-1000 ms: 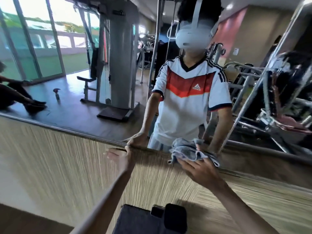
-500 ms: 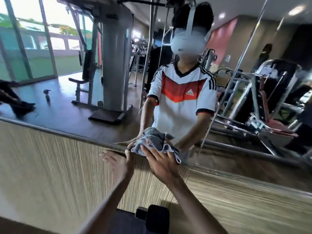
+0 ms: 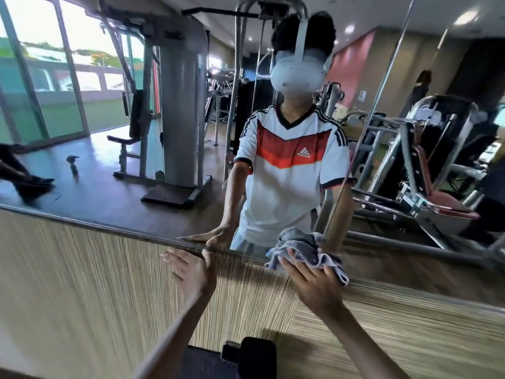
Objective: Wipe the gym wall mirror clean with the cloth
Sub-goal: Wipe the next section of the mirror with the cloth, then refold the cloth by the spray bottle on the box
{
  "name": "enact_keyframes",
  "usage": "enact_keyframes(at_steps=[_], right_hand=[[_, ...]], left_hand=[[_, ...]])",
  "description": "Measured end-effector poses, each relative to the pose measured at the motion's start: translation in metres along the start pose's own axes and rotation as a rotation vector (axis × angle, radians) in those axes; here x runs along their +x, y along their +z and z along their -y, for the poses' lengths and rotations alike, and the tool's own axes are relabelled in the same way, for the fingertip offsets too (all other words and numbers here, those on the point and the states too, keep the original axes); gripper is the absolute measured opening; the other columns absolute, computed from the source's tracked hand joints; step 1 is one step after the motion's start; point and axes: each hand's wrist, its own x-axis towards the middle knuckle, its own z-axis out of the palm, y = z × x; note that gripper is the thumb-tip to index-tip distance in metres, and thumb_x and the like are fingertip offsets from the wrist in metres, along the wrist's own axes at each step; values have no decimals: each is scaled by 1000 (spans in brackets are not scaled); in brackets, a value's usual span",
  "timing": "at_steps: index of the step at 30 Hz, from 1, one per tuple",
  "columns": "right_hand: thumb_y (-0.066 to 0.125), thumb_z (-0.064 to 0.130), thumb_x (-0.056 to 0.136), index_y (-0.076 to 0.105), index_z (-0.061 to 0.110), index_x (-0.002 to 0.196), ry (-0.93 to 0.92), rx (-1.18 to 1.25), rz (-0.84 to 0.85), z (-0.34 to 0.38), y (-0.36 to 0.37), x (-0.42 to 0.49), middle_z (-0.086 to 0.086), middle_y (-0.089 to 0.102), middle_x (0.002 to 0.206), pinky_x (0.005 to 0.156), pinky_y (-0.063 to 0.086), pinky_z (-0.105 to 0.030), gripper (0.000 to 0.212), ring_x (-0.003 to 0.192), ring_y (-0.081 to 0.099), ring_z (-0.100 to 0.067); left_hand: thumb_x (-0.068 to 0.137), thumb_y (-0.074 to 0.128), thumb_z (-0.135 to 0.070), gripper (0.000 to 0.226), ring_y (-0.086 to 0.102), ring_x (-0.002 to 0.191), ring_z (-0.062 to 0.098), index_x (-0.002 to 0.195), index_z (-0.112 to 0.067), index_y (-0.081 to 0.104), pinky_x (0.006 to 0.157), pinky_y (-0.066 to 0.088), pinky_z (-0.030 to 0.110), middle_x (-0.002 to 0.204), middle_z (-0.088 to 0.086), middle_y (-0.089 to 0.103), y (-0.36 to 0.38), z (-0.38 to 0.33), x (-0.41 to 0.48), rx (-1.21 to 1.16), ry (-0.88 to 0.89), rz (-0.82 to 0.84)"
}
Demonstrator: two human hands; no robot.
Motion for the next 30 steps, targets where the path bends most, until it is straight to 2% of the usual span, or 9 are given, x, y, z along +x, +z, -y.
enact_keyframes(at_steps=[2,5,10,14,17,22,26,28,30], right_hand=[[41,12,94,56,26,141,-45,9,-14,21,6,23,7,50,148,103,35,-45,51,122,55,-13],[46,16,95,55,24,142,-195,-45,-4,45,16,45,8,52,147,103,34,-45,48,125,52,-12],[45,23,97,66,28,126,-190,-79,-104,46,11,48,2,60,137,83,50,-42,36,113,51,-19],[52,18,89,73,27,112,-85,64,-110,49,-2,42,-2,68,119,78,57,-45,32,106,52,-22],[62,17,84,72,24,112,21,224,-114,54,-13,46,1,69,106,74,57,-41,31,97,56,-19],[60,21,85,69,15,117,218,480,-62,68,-40,42,-1,69,97,69,60,-34,34,88,66,-18],[59,38,85,69,14,117,411,531,18,85,-59,19,-4,68,103,66,60,-27,42,89,69,-16],[58,45,83,73,16,109,461,496,78,94,-68,0,2,65,97,62,57,-20,42,86,66,-11],[57,44,82,73,20,100,523,457,120,103,-75,-23,5,61,95,60,56,-24,34,88,62,-9]], left_hand=[[106,39,-31,82,-15,152,34,151,8,-17,122,-1,49,160,29,-22,0,-1,1,12,-12,-1],[105,39,-31,80,-14,152,35,152,9,-13,122,-2,49,160,31,-18,0,0,0,58,22,-27],[103,46,-41,76,-14,153,32,159,-11,5,122,-5,48,164,24,-12,-11,12,-16,248,256,2],[91,44,-46,60,18,150,40,142,-16,49,120,10,52,158,25,26,-23,17,-31,380,404,60],[91,49,-45,48,48,133,36,126,-16,65,115,29,54,141,14,53,-33,17,-34,401,530,105],[101,53,-35,37,62,116,16,134,-20,60,98,47,33,134,-4,61,-59,14,-42,399,708,289],[103,49,-36,35,58,109,-5,135,-26,58,88,45,11,130,-12,62,-73,30,-42,427,764,533],[103,49,-37,33,57,108,-7,134,-28,58,90,45,11,127,-15,62,-76,39,-45,438,762,641],[102,50,-37,30,59,107,-5,130,-31,59,91,50,19,123,-16,62,-75,50,-48,448,771,723]])
